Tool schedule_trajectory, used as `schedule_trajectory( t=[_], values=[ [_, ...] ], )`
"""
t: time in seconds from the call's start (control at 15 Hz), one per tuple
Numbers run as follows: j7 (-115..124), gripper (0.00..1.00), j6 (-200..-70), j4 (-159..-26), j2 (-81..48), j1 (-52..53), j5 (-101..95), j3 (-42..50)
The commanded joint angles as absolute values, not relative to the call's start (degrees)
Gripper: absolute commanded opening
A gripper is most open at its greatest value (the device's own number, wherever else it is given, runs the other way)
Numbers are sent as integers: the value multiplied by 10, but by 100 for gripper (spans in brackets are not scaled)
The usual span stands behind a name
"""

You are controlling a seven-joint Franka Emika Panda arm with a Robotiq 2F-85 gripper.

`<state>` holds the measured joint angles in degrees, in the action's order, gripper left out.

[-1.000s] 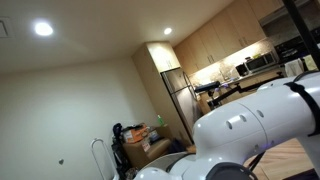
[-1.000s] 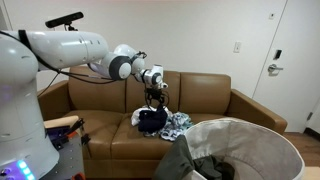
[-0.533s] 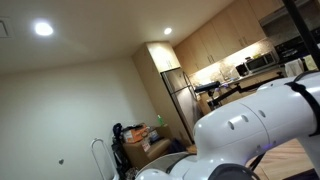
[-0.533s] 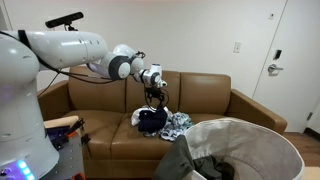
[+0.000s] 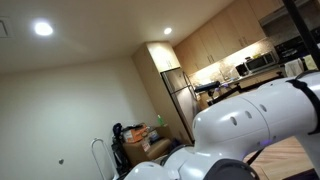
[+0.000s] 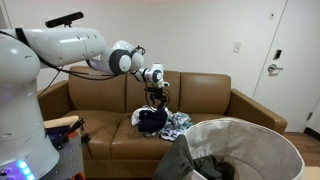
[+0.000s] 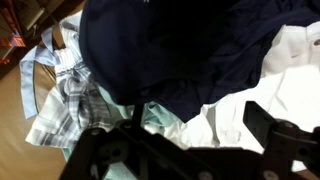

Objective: Pick up the dark blue clothing from the sofa and put it inside the laundry bag

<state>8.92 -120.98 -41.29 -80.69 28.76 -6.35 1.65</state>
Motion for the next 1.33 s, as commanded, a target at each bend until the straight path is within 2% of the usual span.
schedule_trajectory(
  t=[0.0, 0.53, 0.6, 0.73, 1.27],
  values=[
    [144, 100, -1223, -508, -759, 298, -65, 30],
    [161, 100, -1293, -651, -757, 284, -62, 39],
    [144, 75, -1310, -652, -766, 276, -61, 33],
    [132, 67, -1338, -654, -778, 266, -60, 28],
    [118, 13, -1432, -687, -756, 256, -59, 16]
  ],
)
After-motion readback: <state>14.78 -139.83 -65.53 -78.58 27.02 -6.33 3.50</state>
